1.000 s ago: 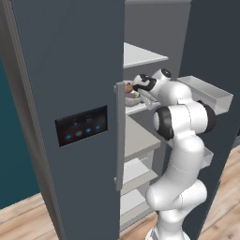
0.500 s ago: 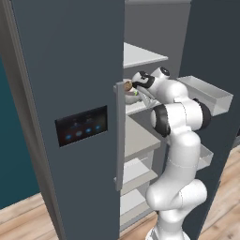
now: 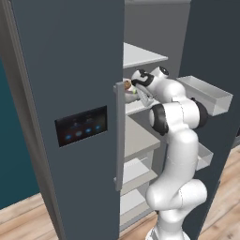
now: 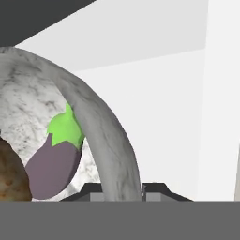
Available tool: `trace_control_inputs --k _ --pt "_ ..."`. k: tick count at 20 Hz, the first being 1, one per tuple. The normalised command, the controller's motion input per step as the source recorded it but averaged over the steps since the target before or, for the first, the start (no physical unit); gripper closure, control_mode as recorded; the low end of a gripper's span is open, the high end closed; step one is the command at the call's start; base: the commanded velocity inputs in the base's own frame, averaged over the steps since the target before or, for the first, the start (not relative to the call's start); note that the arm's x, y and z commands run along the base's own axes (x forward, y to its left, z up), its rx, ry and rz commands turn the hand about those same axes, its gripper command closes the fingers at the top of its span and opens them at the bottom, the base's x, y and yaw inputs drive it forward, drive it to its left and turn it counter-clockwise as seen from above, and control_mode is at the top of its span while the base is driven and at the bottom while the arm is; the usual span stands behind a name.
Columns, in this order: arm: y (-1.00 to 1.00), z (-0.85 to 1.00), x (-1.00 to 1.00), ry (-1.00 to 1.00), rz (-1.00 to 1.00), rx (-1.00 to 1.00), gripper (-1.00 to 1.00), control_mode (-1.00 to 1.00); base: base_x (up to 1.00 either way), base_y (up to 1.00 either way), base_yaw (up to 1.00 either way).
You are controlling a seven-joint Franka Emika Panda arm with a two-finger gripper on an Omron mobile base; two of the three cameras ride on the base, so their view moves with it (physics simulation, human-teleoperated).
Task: Pick the chicken drumstick and eggplant from their plates and place them in the bowl. Then put the bowl in the fridge.
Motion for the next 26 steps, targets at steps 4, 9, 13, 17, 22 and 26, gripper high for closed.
trace_control_inputs --k 4,9,13,17,22,26 --pt "0.25 -0.32 0.13 0.00 0.00 0.06 1.00 -1.00 0.00 0.00 0.00" --pt "0.25 -0.27 0.17 0.00 0.00 0.04 1.00 -1.00 0.00 0.00 0.00" --pt "0.28 -0.27 0.17 0.00 0.00 0.02 1.00 -1.00 0.00 0.00 0.00" --pt "0.18 -0.26 0.11 0.00 0.00 0.01 -1.00 -1.00 0.00 0.00 0.00" --pt "0.06 -0.14 0.04 0.00 0.00 0.00 -1.00 -1.00 0.00 0.00 0.00" --pt "0.00 0.00 -0.04 0.00 0.00 0.00 -1.00 -1.00 0.00 0.00 0.00"
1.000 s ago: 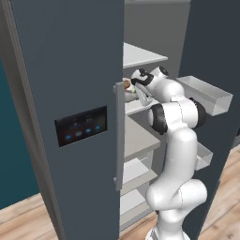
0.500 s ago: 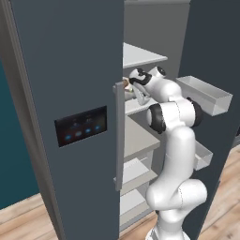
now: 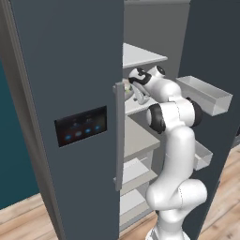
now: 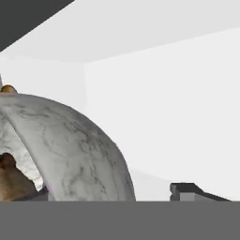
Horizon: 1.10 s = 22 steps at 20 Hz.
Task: Pick the chicken drumstick and eggplant from their plates and place them in the bowl. Then put the bowl in the fridge.
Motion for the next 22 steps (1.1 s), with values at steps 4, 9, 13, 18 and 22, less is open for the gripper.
trace_control_inputs --k 4,9,13,18,22 --pt "0.02 0.00 -0.07 -0.03 0.00 0.04 -1.00 -1.00 0.00 0.00 0.00" --pt "0.07 0.09 -0.10 -0.06 0.00 0.09 -1.00 -1.00 0.00 0.00 0.00" --pt "0.01 0.07 -0.29 -0.11 0.00 0.10 -1.00 -1.00 0.00 0.00 0.00" --pt "0.00 0.14 -0.30 -0.11 0.00 0.03 -1.00 -1.00 0.00 0.00 0.00" --pt "0.02 0.38 -0.26 -0.04 0.00 -0.01 -1.00 -1.00 0.00 0.00 0.00"
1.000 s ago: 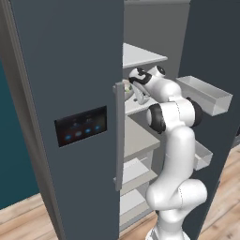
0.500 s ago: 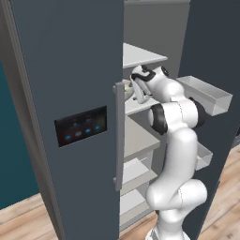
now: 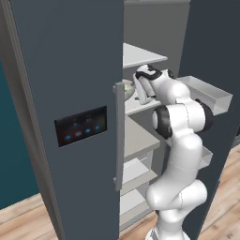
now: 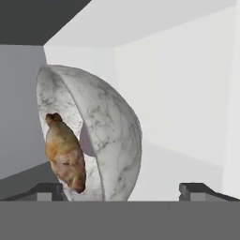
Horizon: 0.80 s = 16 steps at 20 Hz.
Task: Pick the chicken drumstick and eggplant from their plates and place them in the bowl. Then put the bowl in the fridge.
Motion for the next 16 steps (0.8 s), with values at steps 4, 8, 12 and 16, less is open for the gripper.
trace_control_inputs --k 4,8,12,16 --pt "0.00 0.31 -0.36 0.00 0.00 -0.06 -1.00 -1.00 0.00 0.00 0.00" --pt "-0.02 0.27 -0.45 0.00 0.00 -0.10 -1.00 -1.00 0.00 0.00 0.00" --pt "-0.10 0.25 -0.53 0.02 0.00 -0.11 -1.00 -1.00 0.00 0.00 0.00" --pt "-0.10 0.19 -0.60 0.00 0.00 -0.08 -1.00 -1.00 0.00 0.00 0.00"
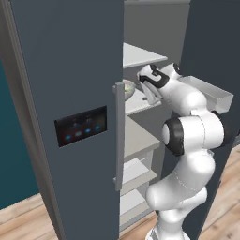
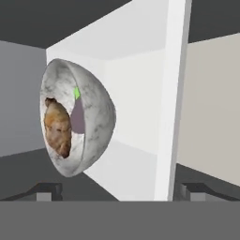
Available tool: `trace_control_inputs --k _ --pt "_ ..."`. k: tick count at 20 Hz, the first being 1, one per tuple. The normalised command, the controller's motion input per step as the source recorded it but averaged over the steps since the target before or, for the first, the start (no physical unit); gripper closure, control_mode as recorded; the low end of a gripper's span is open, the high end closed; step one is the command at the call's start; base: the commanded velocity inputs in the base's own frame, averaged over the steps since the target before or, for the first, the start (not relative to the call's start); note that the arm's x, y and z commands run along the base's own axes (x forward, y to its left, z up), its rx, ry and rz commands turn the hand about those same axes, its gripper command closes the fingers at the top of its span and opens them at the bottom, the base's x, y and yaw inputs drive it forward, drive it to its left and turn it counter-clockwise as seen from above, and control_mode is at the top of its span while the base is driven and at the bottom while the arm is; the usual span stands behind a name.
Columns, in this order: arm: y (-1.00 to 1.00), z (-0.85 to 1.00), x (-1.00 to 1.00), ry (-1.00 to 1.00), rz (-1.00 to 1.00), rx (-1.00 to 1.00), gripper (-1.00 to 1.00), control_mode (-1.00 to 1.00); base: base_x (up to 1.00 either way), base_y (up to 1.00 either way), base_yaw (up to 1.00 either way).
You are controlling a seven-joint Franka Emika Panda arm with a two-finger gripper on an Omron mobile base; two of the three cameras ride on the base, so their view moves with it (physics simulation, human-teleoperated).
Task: Pick the chicken drumstick and eggplant from their plates and place them in the bowl. Then put the bowl in the fridge.
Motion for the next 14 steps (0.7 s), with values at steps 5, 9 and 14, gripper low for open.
trace_control_inputs --k 5,9,14 --pt "-0.04 0.16 -0.65 0.00 0.00 -0.04 -1.00 -1.00 0.00 0.00 0.00" --pt "0.00 0.17 -0.70 0.00 -0.01 -0.01 -1.00 -1.00 0.00 0.00 0.00" --pt "0.00 0.17 -0.73 0.00 -0.04 -0.01 -1.00 -1.00 0.00 0.00 0.00"
